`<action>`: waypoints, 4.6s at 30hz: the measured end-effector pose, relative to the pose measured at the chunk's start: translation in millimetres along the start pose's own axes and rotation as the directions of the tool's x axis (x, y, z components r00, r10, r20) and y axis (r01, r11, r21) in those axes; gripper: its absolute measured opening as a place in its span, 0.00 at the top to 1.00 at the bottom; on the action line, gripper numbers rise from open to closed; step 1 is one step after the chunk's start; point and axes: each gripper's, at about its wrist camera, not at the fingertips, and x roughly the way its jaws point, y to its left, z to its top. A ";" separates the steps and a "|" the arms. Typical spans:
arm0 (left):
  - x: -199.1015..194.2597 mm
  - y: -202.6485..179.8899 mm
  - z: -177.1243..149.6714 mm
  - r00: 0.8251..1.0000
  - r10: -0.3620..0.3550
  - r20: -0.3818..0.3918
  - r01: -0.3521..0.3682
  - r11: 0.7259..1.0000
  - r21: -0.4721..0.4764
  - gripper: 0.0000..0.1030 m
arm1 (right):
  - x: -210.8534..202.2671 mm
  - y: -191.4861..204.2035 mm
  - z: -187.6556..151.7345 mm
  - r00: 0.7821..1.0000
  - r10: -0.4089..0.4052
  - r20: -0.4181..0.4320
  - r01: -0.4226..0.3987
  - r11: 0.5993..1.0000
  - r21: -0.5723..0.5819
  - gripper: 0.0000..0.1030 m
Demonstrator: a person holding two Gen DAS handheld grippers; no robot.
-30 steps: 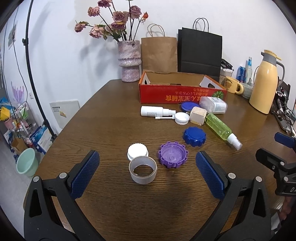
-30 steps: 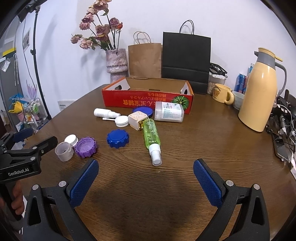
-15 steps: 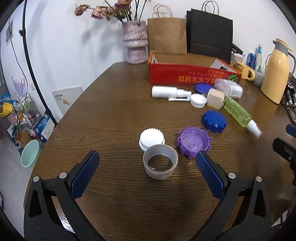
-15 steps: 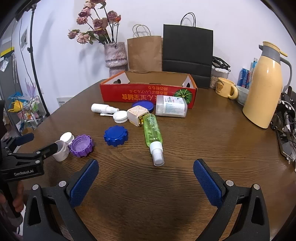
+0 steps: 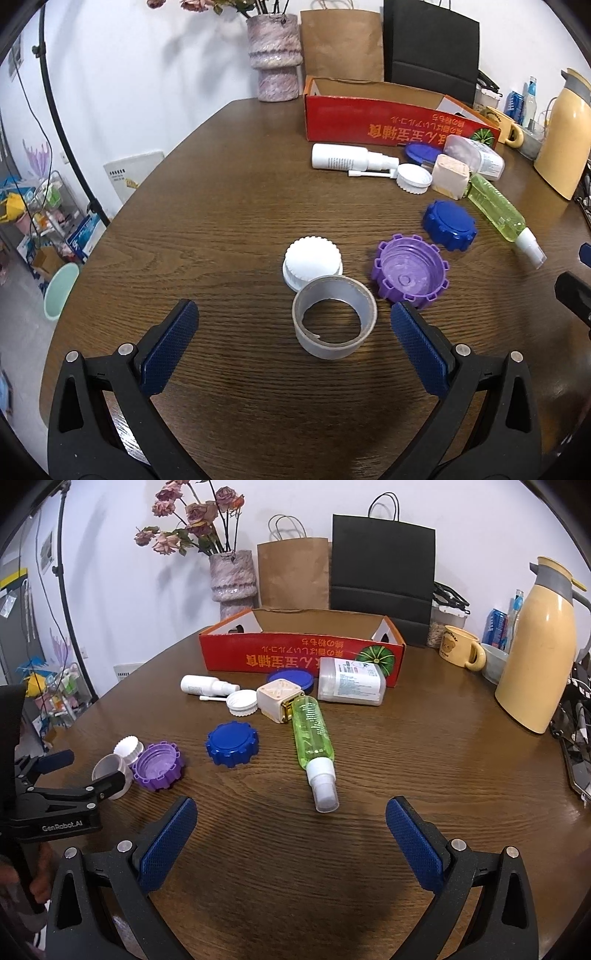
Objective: Organize rigid objects
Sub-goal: 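Move the left gripper to the clear plastic ring and close on it, then grasp the purple ridged cap with the right gripper while the left gripper lifts the ring, then carry the ring and purple cap over the cardboard box with both grippers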
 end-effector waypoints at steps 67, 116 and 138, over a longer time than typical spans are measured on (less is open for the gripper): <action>-0.4 54.3 21.5 0.998 -0.031 0.053 0.033 0.999 -0.022 0.61 | 92.3 119.9 33.5 0.965 0.186 -0.185 -0.217 0.962 -0.163 0.43; 3.2 -60.3 141.7 0.982 -0.107 0.156 0.104 0.994 0.024 0.61 | 49.7 -24.9 114.6 0.992 0.045 0.116 -0.046 0.999 0.007 0.43; 32.3 -93.7 203.3 0.974 -0.132 0.185 0.137 0.990 -0.014 0.61 | 91.0 -60.6 164.8 0.991 -0.020 0.130 0.014 0.999 0.046 0.43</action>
